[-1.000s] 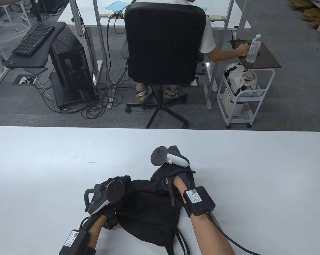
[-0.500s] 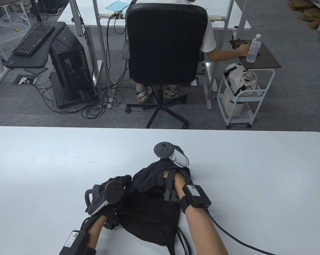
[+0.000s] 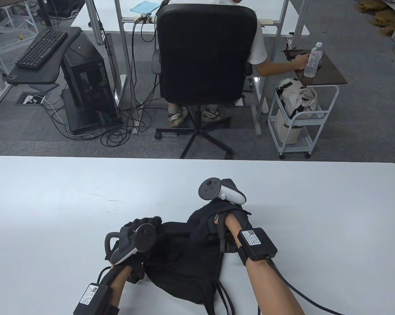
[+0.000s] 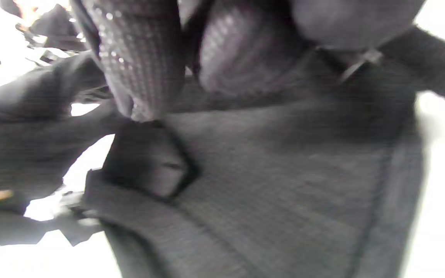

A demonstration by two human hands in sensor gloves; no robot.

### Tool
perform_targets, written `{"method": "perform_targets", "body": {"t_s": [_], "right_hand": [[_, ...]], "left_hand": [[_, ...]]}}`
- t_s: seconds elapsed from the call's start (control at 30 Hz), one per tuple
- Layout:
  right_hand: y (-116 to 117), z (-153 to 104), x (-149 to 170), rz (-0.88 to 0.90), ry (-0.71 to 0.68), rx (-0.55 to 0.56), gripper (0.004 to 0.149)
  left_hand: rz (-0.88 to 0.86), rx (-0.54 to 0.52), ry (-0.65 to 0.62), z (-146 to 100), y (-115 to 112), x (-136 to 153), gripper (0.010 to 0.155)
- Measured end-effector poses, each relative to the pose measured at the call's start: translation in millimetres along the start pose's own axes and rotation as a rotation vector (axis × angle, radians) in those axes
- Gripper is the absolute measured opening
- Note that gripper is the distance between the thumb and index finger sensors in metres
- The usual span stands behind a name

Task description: Pull shoulder strap to tighten

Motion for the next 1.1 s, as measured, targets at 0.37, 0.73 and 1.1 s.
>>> {"method": "perform_targets", "body": {"t_s": [0.37,0.73,1.1], "right_hand": [[-11,-15,23,0.012,0.007,0.057,0.049],[-21,-33,38,0.065,0.009,0.108,0.051],[-28,-54,61,0.040,0.098,0.085,0.052]], "left_hand": [[-0.014,0.001,0.015,1,3,2,0.063],[-0.023,0.001,0.032,1,3,8,0.063],[-0.026,-0.006,0.053,1,3,15,0.063]]}}
Point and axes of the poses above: the tracker on the back of each hand, its own x axis roughly to the little-finger side, its own z axis roughly from the wrist to the fingertips, y = z × x, the point moved 2 cm from there along z, roughly from the wrist to the fingertips, and after that the axes turned 7 degrees about x, right-handed, at the moved point
